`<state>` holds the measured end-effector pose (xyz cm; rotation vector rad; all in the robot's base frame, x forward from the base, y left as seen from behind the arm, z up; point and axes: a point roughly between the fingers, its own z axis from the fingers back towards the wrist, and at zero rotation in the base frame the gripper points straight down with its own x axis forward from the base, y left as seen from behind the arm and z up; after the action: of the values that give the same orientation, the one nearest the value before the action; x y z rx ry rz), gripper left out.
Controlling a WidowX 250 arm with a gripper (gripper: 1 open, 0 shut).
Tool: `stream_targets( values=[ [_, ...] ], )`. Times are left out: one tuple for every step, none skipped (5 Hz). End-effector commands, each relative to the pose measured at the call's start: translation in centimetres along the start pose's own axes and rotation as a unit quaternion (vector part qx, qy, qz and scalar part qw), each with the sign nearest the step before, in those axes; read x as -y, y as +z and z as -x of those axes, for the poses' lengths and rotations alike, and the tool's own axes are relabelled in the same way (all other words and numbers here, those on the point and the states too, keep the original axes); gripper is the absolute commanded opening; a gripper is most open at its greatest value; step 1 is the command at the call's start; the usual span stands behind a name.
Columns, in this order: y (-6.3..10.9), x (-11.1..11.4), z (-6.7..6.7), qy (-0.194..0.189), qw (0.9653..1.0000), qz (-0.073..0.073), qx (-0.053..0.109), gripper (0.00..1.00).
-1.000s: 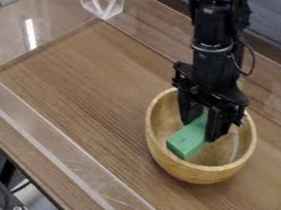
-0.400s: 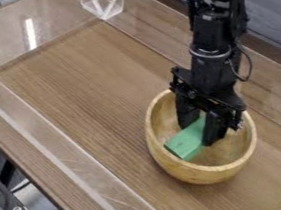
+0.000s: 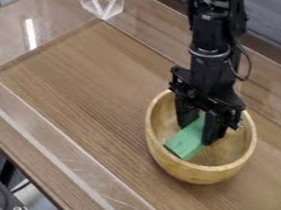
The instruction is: Put the green block in the brown bowl
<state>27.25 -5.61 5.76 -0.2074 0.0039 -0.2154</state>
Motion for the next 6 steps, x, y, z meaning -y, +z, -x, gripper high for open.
stream_targets(
  values=[
    [0.9,-0.3,-0.6,0.002,0.9998,-0.005,0.018,0.00],
    [0.8,-0.4,-0.6,0.004,0.9998,-0.005,0.019,0.00],
    [0.8,-0.5,-0.7,0.006,0.9998,-0.005,0.019,0.00],
    [1.0,-0.5,-0.8,0.008,0.9998,-0.005,0.017,1.00],
    [2.2,-0.5,-0.7,0.011,0.9996,-0.006,0.025,1.00],
    [3.9,-0.7,-0.6,0.015,0.9991,-0.009,0.038,1.00]
  ],
)
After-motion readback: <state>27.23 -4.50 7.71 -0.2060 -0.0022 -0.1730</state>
